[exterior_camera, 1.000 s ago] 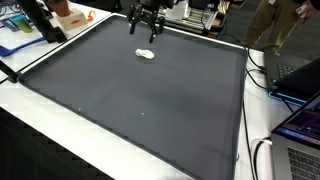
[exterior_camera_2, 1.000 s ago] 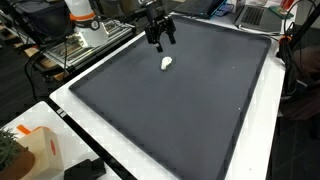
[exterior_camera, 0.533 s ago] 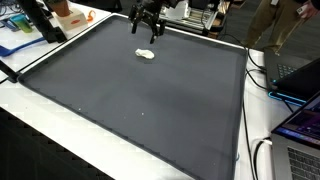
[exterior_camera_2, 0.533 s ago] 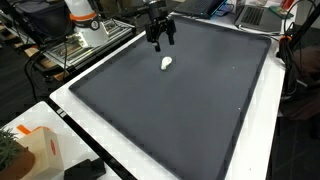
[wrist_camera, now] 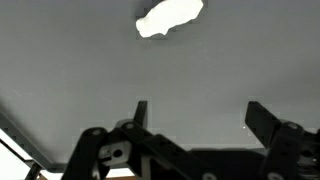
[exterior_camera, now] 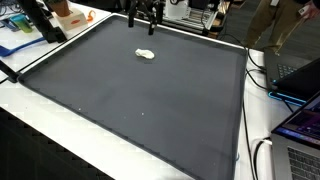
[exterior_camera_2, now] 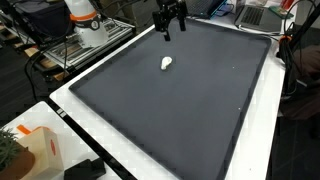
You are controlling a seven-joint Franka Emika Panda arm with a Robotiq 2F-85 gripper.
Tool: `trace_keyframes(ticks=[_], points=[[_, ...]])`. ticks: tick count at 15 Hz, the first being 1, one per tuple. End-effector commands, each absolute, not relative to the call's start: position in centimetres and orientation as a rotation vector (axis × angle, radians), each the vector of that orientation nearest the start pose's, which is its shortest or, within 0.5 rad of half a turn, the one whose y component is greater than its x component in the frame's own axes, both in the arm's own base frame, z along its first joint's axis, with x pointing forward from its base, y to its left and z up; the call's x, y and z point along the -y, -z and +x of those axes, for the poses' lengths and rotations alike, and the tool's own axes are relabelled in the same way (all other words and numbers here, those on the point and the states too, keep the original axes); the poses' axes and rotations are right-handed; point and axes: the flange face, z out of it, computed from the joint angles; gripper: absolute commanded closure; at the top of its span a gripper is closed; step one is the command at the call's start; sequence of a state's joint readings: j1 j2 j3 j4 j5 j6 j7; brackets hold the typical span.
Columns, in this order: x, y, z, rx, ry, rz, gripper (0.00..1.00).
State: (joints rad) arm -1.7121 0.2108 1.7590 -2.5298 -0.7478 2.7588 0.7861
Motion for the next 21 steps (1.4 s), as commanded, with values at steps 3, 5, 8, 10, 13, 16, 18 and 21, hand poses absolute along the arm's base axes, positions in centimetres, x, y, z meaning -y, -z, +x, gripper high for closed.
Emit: trace_keyframes(ticks=[3,5,8,10,13,16,18,21], points=[[-4.6,-31.4,47.1,-0.229,0.431,-3.167,0.0],[-4.1,-31.6,47.2,-0.246,0.347,-3.178,0.0],[-3.6,-32.1,47.4,-0.25,0.202,-3.203,0.0],[-3.5,-32.5,47.9,-0.253,0.155,-3.214,0.0],[-3.5,-32.7,48.0,-0.268,0.202,-3.222,0.0],[-3.6,-32.9,48.3,-0.27,0.203,-3.221,0.0],[-2.2,-33.4,49.0,-0.279,0.172,-3.21,0.0],[0.6,-34.1,50.0,-0.209,0.123,-3.167,0.0]])
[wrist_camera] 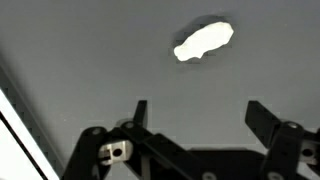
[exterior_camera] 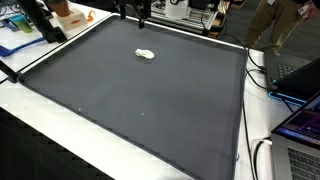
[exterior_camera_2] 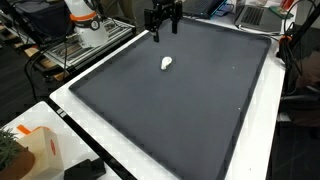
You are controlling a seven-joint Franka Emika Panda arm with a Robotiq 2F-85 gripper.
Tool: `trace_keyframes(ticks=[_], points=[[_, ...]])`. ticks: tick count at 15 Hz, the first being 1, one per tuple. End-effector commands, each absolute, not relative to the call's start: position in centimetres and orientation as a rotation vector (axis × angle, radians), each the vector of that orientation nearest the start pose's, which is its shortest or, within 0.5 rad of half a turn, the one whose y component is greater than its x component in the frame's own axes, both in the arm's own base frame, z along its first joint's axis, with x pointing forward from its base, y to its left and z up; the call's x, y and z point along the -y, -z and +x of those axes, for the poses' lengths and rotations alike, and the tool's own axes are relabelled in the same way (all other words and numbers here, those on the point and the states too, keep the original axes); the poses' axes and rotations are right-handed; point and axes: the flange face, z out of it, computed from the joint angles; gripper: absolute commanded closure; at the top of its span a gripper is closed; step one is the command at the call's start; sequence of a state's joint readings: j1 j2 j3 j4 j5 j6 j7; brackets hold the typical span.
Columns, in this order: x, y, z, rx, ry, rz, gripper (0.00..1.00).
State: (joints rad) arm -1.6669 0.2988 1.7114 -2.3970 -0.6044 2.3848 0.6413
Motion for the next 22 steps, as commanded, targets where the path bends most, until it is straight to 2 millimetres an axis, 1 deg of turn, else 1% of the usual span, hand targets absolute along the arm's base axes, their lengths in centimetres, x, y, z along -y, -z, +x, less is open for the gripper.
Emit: trace_keyframes(ticks=[1,3,4,6,7,10,12,15,18,20,22], points=[[1.5,-34.1,50.2,-0.151,0.088,-3.151,0.0],[2.8,-34.0,50.7,-0.056,0.008,-3.12,0.0],[3.2,-34.4,51.2,-0.035,-0.003,-3.112,0.0],[3.5,-34.5,51.9,-0.024,-0.084,-3.056,0.0],[3.9,-34.1,51.3,-0.059,0.001,-3.074,0.0],[3.7,-34.6,52.0,-0.034,-0.034,-3.049,0.0],[3.6,-34.8,52.4,-0.103,-0.104,-3.043,0.0],[3.6,-35.2,53.0,-0.207,-0.147,-3.056,0.0],[3.2,-34.2,53.6,-0.238,-0.257,-3.073,0.0],[2.6,-33.1,54.2,-0.251,-0.38,-3.092,0.0],[2.3,-31.4,55.3,-0.245,-0.449,-3.081,0.0]])
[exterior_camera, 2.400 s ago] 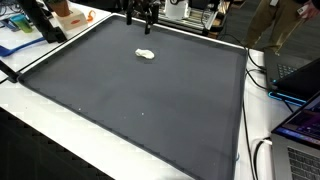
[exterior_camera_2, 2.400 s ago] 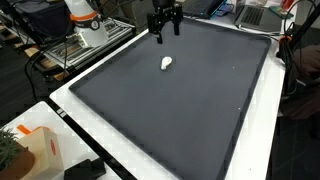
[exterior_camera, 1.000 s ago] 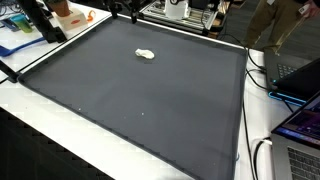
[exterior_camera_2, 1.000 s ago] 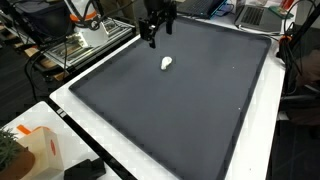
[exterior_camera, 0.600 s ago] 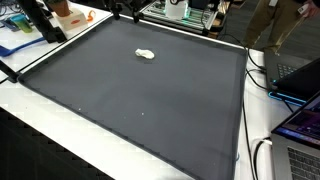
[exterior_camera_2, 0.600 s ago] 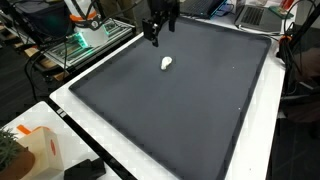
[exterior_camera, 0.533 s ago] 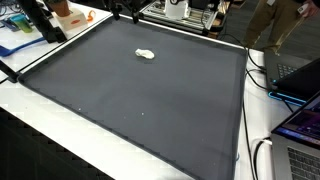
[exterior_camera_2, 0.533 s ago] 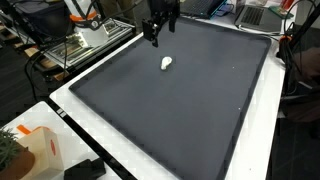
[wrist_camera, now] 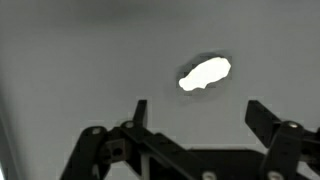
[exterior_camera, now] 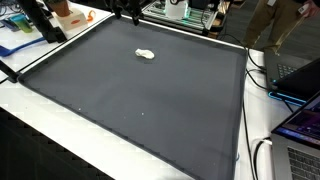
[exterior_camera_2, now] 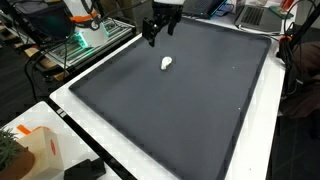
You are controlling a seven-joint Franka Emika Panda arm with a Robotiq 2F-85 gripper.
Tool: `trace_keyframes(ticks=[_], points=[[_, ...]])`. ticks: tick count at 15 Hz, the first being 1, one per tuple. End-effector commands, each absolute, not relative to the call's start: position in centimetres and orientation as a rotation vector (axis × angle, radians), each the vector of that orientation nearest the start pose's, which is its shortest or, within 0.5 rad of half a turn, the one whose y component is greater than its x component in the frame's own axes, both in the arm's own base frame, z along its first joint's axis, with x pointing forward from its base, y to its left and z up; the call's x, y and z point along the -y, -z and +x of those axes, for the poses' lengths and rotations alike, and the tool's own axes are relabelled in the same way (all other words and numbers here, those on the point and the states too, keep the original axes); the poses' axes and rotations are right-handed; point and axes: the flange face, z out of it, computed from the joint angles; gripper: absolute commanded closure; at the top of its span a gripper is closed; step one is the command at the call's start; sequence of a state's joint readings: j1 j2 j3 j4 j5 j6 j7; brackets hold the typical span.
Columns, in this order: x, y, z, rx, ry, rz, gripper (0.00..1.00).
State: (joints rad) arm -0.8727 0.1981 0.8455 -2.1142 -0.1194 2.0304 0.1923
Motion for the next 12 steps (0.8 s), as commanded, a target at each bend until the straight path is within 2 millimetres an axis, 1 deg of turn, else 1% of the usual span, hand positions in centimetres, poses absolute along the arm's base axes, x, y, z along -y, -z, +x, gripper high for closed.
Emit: trace_keyframes(ticks=[1,3,6,8,12], points=[[2.5,-33.5,54.1,-0.23,-0.352,-3.083,0.0],[2.4,-32.9,54.6,-0.231,-0.367,-3.079,0.0],[2.5,-33.4,54.6,-0.231,-0.353,-3.091,0.0],[2.0,-32.5,55.9,-0.209,-0.342,-3.09,0.0],[0.3,-32.0,57.8,-0.138,-0.35,-3.097,0.0]])
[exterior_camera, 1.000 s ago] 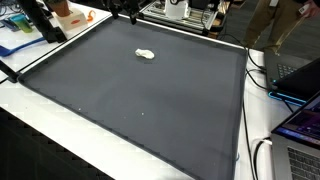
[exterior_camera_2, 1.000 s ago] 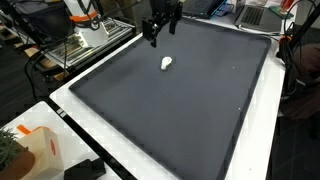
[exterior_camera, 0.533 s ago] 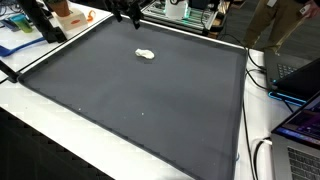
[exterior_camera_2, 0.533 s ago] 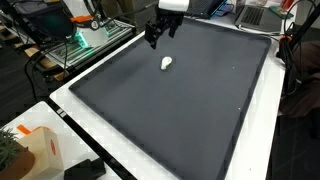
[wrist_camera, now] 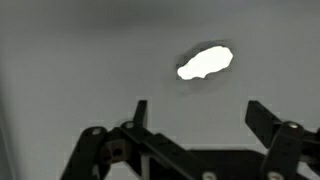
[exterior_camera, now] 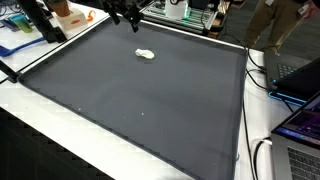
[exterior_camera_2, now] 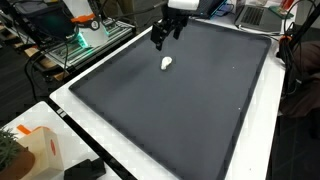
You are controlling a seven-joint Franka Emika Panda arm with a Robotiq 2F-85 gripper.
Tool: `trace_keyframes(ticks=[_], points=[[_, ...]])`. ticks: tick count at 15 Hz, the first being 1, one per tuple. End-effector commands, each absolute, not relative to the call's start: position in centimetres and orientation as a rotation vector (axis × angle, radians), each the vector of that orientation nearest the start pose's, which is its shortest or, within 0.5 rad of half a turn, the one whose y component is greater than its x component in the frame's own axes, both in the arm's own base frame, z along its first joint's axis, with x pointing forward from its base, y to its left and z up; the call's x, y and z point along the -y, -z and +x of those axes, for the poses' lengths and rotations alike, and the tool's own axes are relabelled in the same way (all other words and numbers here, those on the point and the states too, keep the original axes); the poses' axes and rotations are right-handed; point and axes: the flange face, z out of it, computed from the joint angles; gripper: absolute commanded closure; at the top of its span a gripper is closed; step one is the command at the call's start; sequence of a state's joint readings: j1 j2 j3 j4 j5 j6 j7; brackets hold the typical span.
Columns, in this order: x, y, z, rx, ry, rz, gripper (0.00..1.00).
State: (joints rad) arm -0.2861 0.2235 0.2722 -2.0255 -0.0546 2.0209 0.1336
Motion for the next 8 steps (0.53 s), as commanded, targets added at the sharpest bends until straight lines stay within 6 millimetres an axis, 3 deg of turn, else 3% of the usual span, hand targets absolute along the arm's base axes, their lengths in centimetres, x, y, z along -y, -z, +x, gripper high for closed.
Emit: trace_keyframes(ticks=[1,5,6,8], points=[[-0.2,-31.7,58.3,-0.127,-0.355,-3.097,0.0],[-0.9,-30.9,60.2,-0.096,-0.381,-3.099,0.0],[-1.1,-31.5,59.1,-0.109,-0.343,-3.115,0.0],[-1.1,-31.1,59.9,-0.106,-0.348,-3.117,0.0]])
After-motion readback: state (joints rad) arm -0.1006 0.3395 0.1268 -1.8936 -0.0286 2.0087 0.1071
